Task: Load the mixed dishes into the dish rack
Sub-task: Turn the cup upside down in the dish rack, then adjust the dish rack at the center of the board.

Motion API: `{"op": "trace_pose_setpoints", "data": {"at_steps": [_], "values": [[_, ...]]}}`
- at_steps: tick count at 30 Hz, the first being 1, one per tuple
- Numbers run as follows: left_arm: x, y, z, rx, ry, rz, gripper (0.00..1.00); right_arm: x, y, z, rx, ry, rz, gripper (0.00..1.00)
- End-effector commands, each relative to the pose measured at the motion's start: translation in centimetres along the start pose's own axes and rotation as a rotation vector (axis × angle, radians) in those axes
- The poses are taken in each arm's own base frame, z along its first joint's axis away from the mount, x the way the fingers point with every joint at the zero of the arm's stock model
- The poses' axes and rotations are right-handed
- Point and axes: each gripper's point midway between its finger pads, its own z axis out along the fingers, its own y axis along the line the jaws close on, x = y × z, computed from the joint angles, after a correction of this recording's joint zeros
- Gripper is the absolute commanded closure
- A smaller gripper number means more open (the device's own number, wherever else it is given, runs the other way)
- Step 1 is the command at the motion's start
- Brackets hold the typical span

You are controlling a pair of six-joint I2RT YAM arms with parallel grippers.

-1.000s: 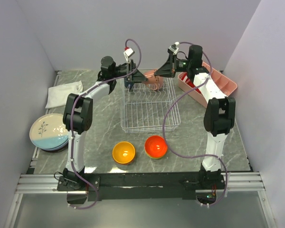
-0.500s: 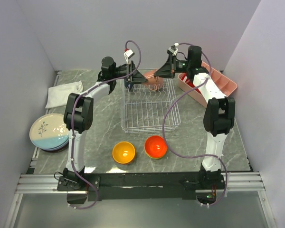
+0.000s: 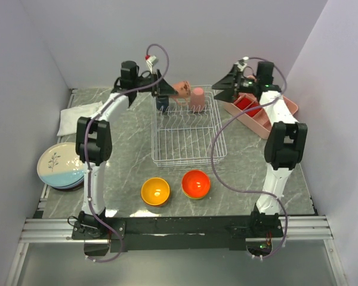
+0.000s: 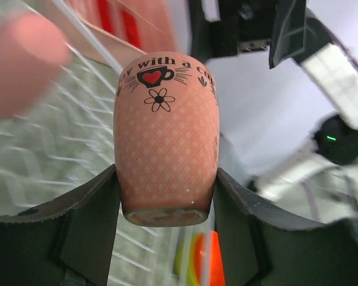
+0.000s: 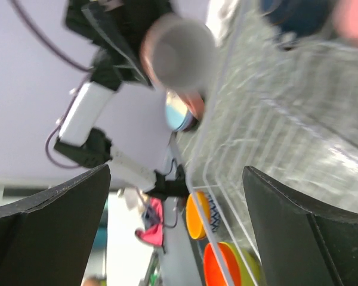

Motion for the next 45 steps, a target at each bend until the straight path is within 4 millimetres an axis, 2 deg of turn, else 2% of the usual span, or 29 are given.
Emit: {"op": "trace_pose_setpoints", "data": {"at_steps": [1, 2, 3, 4, 9, 12, 17, 22, 28, 32, 45], "values": [[-4.2, -0.5, -1.3, -0.205, -0.068, 0.245, 0.99, -0.1, 1.4, -2.7, 0.051, -0.052, -0.070, 0.00], [-4.4, 0.0, -1.3, -0.256, -0.068, 0.273, 0.99, -0.2, 1.2, -2.9, 0.064, -0.061, -0.070, 0.00], [-4.9, 1.7, -1.4, -0.336, -0.066, 0.347, 0.99, 0.0, 1.1, -2.9, 0.069, -0.062, -0.069, 0.00], [-4.9, 1.2, -1.2, -0.369, -0.042, 0.356, 0.99, 0.2, 1.0, -3.0, 0.075, -0.064, -0.067, 0.00], [-5.4, 3.6, -1.7, -0.530, -0.009, 0.472, 0.99, 0.5, 0.6, -3.0, 0.100, -0.068, -0.064, 0.00], [-5.2, 4.5, -1.4, -0.623, 0.021, 0.518, 0.99, 0.7, 0.5, -3.2, 0.120, -0.066, -0.077, 0.00], [-5.5, 5.8, -0.8, -0.720, 0.077, 0.696, 0.99, 0.9, -0.4, -3.6, 0.174, -0.078, -0.079, 0.00], [-6.1, 6.3, -0.9, -0.758, 0.111, 0.834, 0.99, 1.4, -1.3, -4.3, 0.250, -0.065, -0.128, 0.00], [-6.7, 6.7, -0.9, -0.789, 0.145, 0.957, 0.99, 1.7, -2.1, -4.8, 0.274, -0.077, -0.100, 0.00], [-6.2, 7.6, 0.1, -0.794, 0.207, 1.046, 0.99, 2.0, -2.5, -4.8, 0.282, -0.075, -0.087, 0.00], [-4.4, 10.5, 2.1, -0.771, 0.302, 1.131, 0.99, 1.7, -2.9, -5.5, 0.287, -0.098, -0.068, 0.00]]}}
